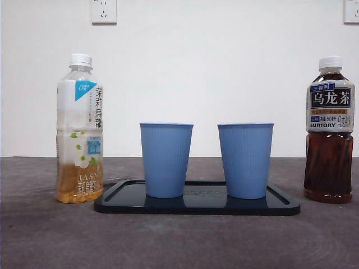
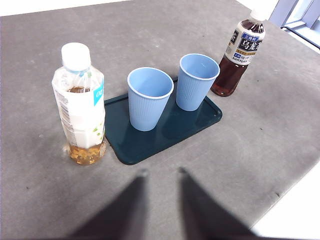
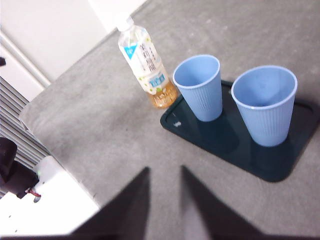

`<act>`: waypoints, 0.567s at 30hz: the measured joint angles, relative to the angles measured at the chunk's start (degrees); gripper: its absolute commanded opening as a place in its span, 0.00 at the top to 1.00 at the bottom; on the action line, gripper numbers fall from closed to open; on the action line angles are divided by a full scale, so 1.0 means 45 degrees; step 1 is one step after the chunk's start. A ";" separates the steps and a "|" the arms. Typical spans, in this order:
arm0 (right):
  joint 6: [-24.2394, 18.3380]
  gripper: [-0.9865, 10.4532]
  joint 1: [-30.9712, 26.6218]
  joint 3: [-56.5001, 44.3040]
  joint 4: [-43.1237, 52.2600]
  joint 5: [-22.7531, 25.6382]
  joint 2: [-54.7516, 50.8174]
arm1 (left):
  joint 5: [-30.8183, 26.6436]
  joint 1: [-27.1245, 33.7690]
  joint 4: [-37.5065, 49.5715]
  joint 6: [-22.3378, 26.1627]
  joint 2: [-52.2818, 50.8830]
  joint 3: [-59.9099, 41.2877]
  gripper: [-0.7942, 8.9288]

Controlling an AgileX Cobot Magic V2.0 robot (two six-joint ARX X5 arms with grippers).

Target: Pour the drink into the cup

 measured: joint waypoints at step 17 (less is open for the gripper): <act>0.0005 0.89 0.0000 0.0000 0.0053 -0.0005 0.0000 | 0.0097 0.0826 0.0272 0.0005 -0.0131 -0.0073 0.89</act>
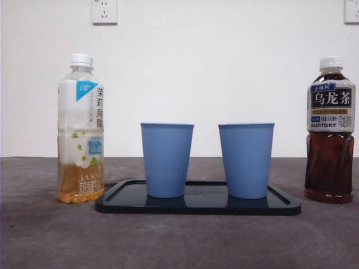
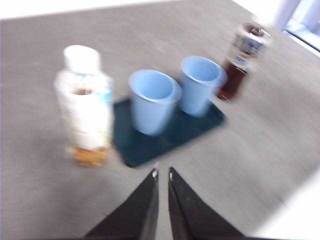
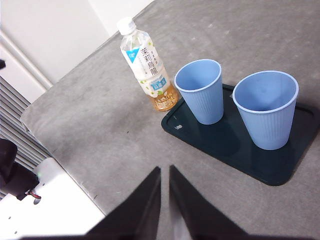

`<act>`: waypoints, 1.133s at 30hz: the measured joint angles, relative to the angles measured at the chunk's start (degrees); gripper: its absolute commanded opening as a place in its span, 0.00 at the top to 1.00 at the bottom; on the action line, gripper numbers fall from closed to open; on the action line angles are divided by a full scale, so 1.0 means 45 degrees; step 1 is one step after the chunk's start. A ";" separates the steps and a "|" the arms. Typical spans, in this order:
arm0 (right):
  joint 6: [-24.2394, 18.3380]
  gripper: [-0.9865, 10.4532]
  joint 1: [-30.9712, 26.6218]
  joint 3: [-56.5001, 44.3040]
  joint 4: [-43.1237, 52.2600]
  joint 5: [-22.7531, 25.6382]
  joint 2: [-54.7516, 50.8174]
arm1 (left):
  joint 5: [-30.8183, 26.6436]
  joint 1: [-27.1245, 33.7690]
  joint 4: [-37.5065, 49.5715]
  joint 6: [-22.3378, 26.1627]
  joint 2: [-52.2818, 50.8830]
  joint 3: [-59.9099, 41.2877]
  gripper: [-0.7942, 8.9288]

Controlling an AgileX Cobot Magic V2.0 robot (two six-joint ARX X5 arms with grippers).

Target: Pour the drink into the cup

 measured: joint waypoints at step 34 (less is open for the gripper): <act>0.0000 0.89 0.0000 0.0000 0.0000 -0.0005 0.0000 | -0.0058 0.6858 0.9364 0.0389 -0.5532 -1.1434 0.89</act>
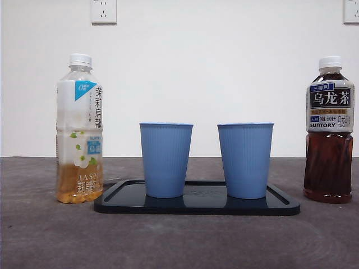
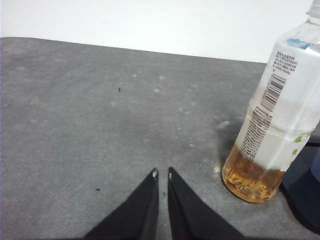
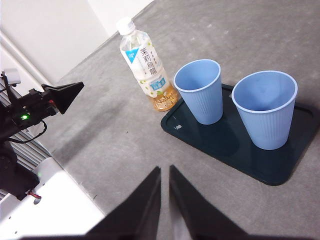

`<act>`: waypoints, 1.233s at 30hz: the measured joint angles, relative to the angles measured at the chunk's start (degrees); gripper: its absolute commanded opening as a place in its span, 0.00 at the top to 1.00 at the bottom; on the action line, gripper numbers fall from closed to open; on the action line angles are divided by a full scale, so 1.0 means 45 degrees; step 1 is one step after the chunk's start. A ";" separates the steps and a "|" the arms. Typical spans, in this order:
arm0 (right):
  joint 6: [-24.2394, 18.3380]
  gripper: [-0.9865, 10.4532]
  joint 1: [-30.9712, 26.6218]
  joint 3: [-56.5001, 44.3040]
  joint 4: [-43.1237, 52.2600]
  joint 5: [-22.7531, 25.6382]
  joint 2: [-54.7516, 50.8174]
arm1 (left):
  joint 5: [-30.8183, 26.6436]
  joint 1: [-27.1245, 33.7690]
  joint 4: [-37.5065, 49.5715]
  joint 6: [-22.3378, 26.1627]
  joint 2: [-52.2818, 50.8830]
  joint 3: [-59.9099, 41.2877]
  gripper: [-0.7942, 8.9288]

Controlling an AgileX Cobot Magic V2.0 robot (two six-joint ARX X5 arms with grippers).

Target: Pour the drink into the cup

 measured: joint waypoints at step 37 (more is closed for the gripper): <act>-0.1787 0.90 -0.3113 -0.8830 0.8340 0.7422 -0.4619 | 0.0000 0.0000 0.0000 0.0005 0.0005 0.0000 0.89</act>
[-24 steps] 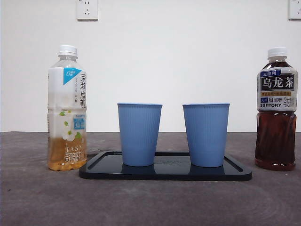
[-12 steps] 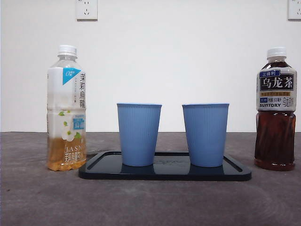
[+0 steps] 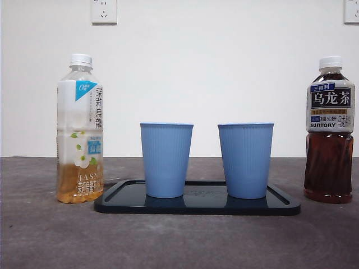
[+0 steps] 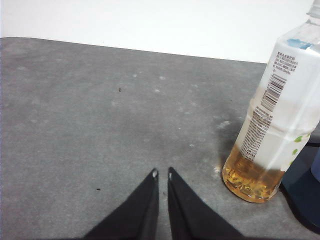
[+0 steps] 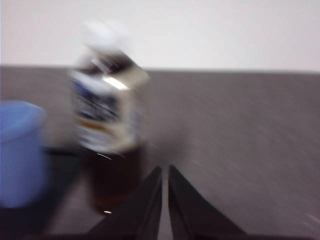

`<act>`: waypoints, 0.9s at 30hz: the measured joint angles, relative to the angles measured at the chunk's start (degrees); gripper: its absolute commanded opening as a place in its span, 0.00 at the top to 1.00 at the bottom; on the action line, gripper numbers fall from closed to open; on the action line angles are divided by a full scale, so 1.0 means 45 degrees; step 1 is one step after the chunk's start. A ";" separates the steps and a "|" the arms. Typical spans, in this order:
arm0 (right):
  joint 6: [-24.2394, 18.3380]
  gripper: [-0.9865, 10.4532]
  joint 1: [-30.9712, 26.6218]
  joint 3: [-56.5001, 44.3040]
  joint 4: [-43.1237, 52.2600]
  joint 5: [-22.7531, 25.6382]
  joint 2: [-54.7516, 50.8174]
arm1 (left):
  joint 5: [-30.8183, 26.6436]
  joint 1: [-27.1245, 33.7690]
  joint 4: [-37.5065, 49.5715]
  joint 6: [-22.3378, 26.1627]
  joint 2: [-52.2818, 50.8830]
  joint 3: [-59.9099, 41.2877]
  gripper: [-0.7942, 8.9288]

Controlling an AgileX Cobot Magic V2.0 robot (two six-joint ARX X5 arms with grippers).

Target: Pour the drink into the cup

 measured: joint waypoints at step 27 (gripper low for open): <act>-0.0554 0.90 0.0005 -0.0889 -0.0228 0.0665 -0.0665 | -0.0005 0.0000 0.0000 0.0000 0.0000 0.0000 0.89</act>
